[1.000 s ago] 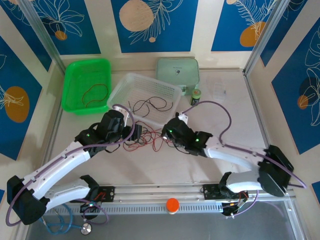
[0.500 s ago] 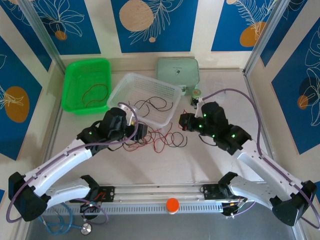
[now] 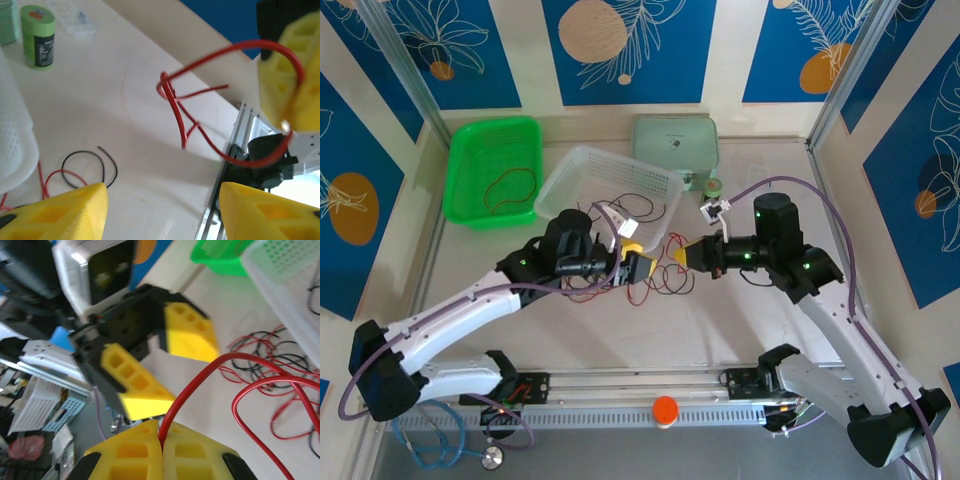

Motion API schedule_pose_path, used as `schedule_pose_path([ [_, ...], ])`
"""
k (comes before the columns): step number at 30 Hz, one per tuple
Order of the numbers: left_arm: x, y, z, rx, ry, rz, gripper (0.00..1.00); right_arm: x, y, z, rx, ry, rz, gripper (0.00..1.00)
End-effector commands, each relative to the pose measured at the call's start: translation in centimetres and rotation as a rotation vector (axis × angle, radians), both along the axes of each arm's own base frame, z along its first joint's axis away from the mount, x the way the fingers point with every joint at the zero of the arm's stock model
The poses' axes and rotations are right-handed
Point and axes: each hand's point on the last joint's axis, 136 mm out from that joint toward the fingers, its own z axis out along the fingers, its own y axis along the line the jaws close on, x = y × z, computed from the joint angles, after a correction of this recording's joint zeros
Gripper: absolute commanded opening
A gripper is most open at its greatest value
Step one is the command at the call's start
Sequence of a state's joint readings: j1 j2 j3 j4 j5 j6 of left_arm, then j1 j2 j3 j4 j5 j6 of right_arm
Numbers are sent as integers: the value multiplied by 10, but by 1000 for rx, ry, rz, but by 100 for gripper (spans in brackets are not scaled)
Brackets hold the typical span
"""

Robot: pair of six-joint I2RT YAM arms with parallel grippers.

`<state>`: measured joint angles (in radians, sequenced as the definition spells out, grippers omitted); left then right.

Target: Untangle the cables

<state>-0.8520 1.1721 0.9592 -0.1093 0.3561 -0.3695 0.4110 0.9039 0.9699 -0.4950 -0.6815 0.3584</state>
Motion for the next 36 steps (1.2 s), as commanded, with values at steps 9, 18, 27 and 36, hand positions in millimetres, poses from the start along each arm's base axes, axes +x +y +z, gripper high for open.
schedule_pose_path([
  [9,-7,-31,18,-175,39,-90,55,-11,2,7,76,-45,61,0],
  [18,-11,-35,4,-143,57,-98,43,-4,3,8,91,-46,35,0],
  [27,0,-33,12,-156,2,-22,0,-5,2,6,95,-39,22,0],
  [36,13,20,8,-22,-66,208,0,23,-35,-20,-22,25,-265,0],
])
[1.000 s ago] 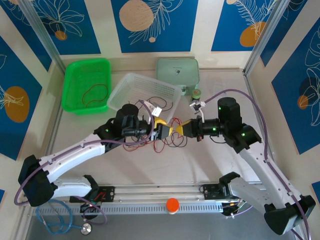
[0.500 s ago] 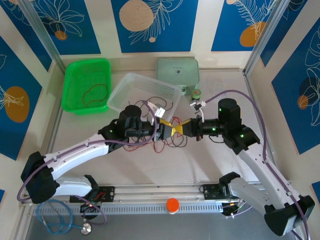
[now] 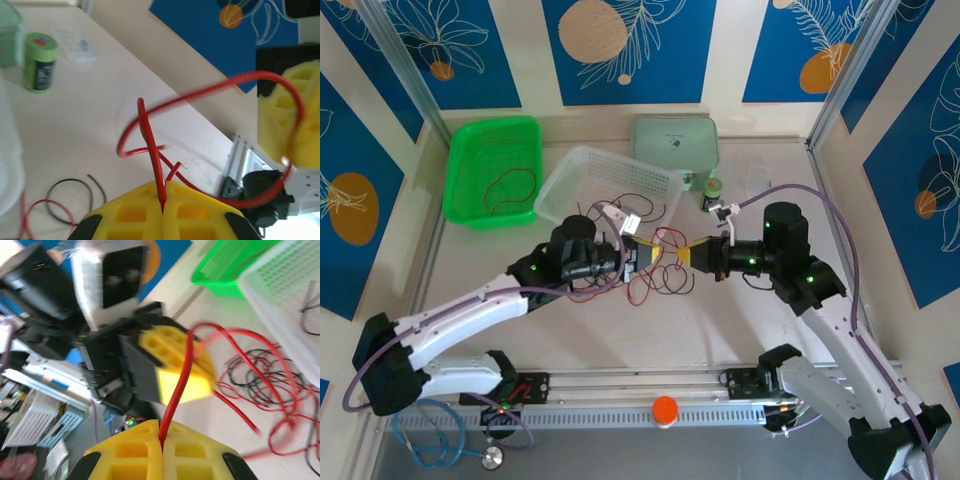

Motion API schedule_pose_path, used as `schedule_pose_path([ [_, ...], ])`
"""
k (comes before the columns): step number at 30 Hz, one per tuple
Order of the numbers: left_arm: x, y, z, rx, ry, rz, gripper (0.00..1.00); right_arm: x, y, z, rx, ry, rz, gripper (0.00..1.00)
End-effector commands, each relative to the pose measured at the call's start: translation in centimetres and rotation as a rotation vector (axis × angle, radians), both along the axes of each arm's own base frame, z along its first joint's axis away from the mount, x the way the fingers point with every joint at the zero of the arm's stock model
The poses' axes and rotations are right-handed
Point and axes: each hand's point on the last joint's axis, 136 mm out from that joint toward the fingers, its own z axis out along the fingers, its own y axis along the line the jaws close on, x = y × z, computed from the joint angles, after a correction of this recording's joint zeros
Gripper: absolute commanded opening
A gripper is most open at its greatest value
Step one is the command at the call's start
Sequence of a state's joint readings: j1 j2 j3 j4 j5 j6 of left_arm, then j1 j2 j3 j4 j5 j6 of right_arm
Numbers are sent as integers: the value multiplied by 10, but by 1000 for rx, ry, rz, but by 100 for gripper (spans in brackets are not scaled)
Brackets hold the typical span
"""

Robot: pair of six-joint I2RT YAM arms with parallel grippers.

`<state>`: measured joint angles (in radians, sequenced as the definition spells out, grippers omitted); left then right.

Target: Untangle the cables

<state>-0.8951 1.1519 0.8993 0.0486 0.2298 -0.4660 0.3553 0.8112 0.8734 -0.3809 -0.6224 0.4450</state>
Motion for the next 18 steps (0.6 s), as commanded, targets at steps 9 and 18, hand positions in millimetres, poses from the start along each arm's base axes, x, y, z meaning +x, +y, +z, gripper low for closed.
schedule_pose_path([
  [9,7,91,-10,209,-43,313,0,52,-90,-59,51,304,-531,0],
  [18,10,118,1,261,-57,390,0,55,-121,-87,75,428,-710,0],
])
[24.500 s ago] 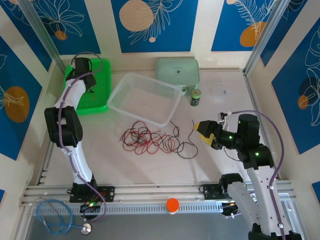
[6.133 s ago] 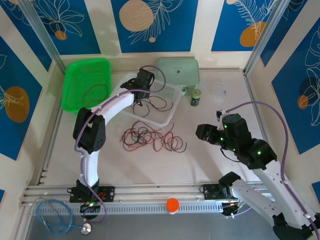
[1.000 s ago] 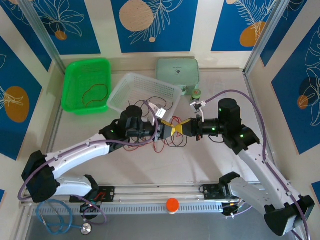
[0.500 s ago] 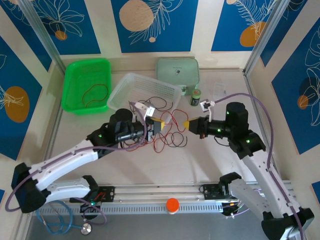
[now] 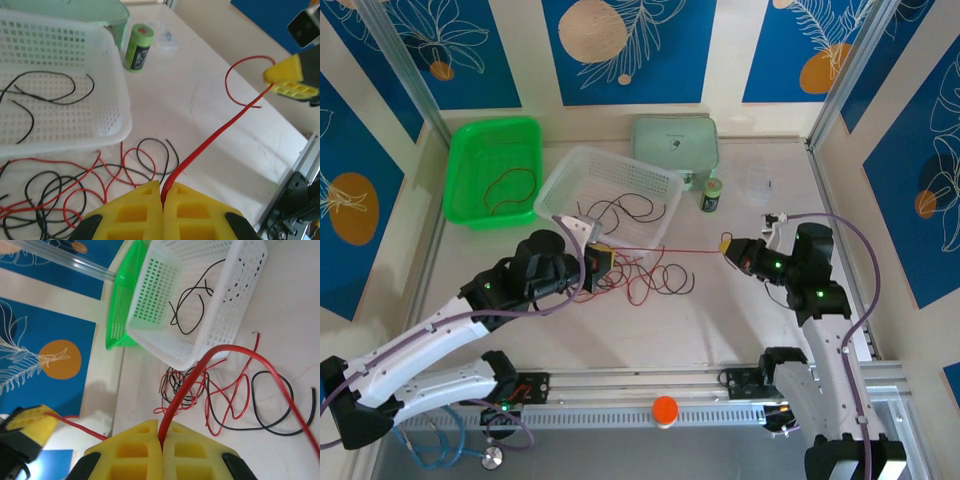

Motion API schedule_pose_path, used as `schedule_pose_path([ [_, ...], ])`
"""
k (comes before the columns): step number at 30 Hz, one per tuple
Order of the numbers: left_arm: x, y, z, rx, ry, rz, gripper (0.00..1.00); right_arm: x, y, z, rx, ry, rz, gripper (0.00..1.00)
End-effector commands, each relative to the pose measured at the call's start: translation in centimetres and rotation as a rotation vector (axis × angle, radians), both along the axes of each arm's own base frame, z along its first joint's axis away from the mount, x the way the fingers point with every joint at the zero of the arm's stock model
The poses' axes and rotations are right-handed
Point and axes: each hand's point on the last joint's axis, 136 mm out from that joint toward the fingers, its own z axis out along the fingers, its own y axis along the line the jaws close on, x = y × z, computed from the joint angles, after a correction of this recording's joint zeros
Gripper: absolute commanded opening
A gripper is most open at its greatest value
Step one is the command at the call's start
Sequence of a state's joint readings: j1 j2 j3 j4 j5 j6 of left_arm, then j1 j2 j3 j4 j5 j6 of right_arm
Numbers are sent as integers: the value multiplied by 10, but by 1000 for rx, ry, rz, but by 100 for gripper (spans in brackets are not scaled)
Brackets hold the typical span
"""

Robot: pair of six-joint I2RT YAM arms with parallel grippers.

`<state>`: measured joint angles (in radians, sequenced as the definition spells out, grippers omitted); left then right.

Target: Untangle the cables

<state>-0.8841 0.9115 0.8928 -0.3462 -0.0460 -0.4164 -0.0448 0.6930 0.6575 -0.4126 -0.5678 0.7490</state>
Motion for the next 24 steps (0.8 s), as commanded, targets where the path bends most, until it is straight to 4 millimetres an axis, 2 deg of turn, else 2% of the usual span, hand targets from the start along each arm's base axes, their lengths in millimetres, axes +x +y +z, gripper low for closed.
schedule_pose_path([
  [1,13,32,14,56,-45,132,0,8,-29,-18,-42,78,-187,0],
  [5,12,27,15,59,-31,106,0,8,-33,-21,0,116,-246,0],
  [8,11,20,14,53,-13,80,0,10,-35,-23,46,150,-293,4],
  [14,4,-7,23,5,32,-35,0,17,-34,-26,138,195,-380,14],
  [19,-3,-28,43,-35,61,-138,0,25,-24,-24,67,180,-382,40],
  [24,-2,-32,62,-37,66,-145,0,27,-13,-20,-104,129,-282,57],
])
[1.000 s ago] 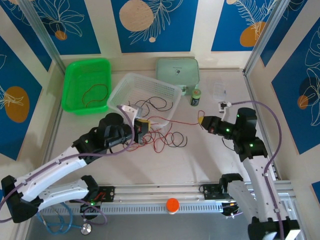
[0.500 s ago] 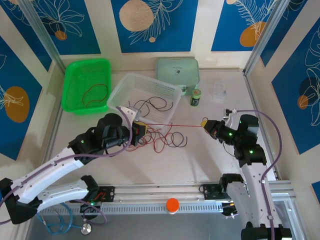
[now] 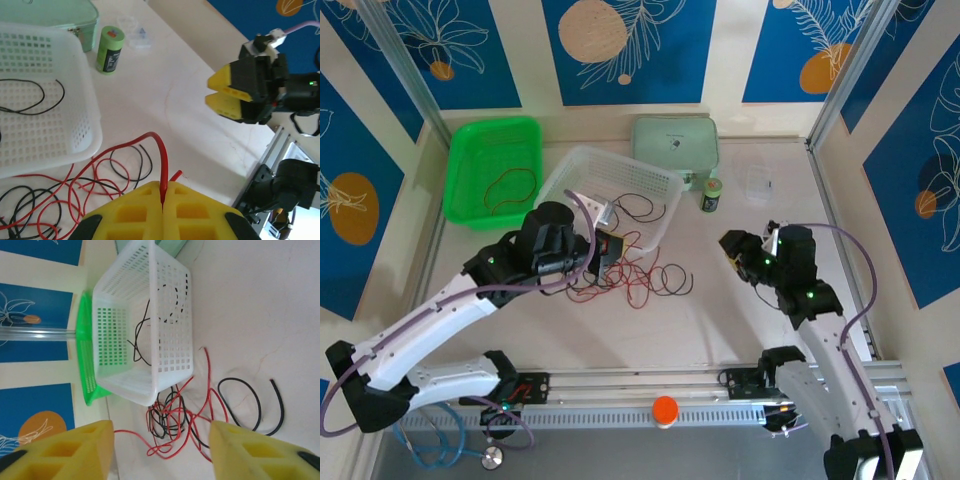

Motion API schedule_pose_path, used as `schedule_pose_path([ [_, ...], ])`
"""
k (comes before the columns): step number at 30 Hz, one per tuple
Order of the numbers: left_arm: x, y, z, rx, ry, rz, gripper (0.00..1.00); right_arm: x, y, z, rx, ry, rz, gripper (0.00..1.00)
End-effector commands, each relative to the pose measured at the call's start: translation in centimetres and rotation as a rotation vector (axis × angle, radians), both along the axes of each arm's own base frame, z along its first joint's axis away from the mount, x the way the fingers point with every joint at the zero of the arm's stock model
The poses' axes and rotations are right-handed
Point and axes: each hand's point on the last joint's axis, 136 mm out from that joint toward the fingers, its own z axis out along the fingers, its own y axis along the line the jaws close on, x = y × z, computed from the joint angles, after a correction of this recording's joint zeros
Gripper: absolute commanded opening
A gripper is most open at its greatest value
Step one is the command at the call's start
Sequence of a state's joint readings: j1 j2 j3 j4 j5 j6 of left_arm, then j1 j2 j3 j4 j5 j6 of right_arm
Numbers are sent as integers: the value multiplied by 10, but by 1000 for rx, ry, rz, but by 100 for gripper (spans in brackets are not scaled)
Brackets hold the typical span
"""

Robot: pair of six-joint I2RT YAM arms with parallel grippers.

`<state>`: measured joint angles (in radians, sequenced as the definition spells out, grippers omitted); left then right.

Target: Untangle the cables

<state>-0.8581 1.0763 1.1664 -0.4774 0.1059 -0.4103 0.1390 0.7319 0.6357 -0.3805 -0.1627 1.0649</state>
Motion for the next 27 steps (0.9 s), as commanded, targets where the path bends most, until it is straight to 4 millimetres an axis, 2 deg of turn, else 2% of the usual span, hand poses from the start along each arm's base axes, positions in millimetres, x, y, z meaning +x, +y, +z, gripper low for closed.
schedule_pose_path([
  [1,-5,-2,24,-22,1,-34,0,4,-2,15,-153,-85,63,59],
  [7,-3,-8,54,-52,-2,-42,0,-1,29,24,-321,-274,389,61],
  [14,2,-16,93,-106,-56,-54,0,-16,63,13,-515,-472,619,62],
  [17,5,-18,104,-131,-82,-48,0,-22,80,-7,-547,-499,698,62],
  [22,11,-18,106,-137,-101,-28,0,-24,103,-58,-688,-540,748,61],
  [24,12,-18,105,-136,-102,-25,0,-23,112,-70,-692,-561,748,61],
  [27,12,-19,104,-139,-104,-23,0,-16,121,-76,-663,-597,716,61],
])
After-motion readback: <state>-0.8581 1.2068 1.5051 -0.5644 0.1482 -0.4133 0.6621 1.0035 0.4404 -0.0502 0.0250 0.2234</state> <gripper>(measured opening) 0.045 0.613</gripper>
